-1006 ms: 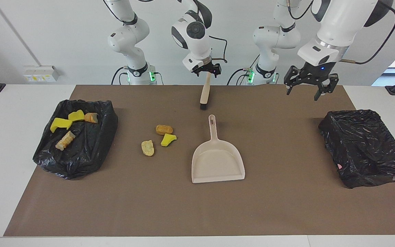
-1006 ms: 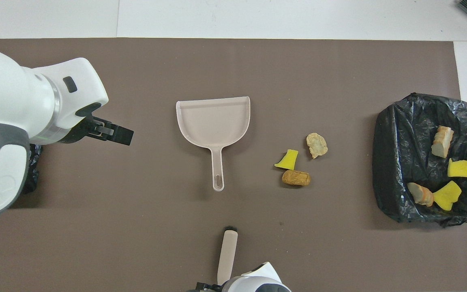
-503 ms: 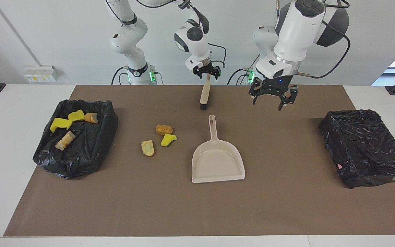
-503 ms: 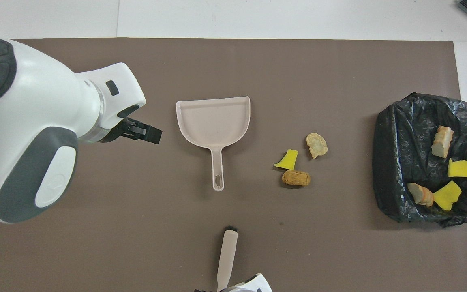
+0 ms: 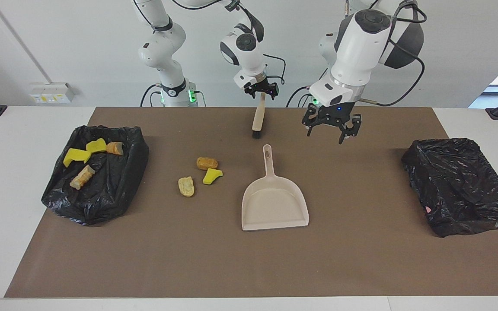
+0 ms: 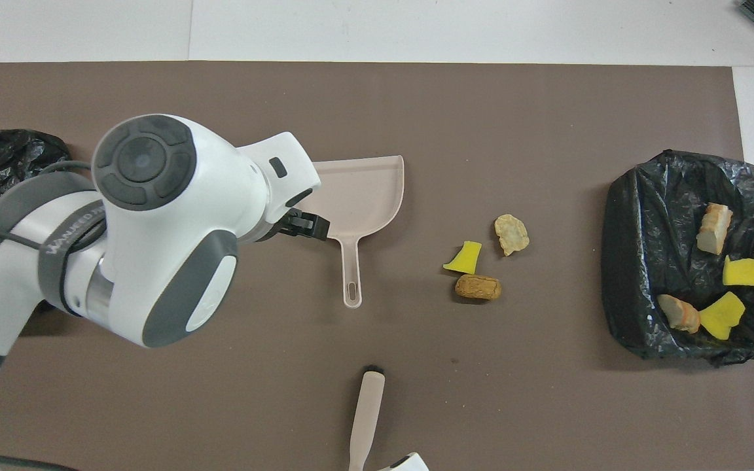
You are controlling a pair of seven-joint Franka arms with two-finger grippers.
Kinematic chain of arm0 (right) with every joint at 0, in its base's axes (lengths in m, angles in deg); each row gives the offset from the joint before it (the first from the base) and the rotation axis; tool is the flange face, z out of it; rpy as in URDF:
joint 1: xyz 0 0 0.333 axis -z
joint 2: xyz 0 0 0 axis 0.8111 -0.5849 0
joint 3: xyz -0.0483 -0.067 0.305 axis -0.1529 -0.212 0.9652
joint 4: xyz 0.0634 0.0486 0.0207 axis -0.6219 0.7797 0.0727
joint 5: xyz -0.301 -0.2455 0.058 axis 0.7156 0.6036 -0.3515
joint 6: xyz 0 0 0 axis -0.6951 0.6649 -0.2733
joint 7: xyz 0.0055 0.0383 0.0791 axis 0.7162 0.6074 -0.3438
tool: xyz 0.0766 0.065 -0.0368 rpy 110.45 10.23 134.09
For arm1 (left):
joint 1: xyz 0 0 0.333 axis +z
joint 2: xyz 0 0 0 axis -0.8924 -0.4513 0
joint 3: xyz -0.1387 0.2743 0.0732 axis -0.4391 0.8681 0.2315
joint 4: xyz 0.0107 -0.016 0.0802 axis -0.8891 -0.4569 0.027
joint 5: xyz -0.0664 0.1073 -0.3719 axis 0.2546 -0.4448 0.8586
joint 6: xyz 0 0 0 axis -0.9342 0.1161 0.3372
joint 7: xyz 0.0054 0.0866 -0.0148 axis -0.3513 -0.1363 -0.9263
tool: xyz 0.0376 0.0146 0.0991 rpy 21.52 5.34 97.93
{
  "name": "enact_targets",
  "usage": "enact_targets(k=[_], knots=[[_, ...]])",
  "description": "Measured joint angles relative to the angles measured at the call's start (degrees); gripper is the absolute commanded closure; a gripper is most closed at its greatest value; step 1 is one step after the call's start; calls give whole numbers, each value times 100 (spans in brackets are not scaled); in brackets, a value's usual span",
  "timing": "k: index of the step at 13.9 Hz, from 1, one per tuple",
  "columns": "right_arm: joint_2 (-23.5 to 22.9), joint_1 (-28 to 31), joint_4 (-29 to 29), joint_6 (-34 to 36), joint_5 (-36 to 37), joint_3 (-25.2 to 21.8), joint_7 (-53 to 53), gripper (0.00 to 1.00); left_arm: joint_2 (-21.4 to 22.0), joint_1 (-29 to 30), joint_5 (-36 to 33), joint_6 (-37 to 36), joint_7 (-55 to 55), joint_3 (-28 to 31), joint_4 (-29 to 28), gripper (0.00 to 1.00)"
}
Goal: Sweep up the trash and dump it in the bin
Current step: 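Reach the left gripper to the dustpan handle and grasp it, then hold the dustpan with the left gripper while the right gripper grasps the brush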
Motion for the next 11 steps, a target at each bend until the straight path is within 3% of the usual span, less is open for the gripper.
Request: enact_targets(k=[5,8,11], knots=[[38,34,-69,367,89,-50,38,100,-767,-24,-580,611,843,-513,-106,0],[344,407,-193,1349,605,-78,38,100,-825,-28,-588,1222,1084,-573,-563,2],[932,901,-290,2566,1186,-94,-115,100,-830,-28,-589,1527,1171,-588,-799,6]])
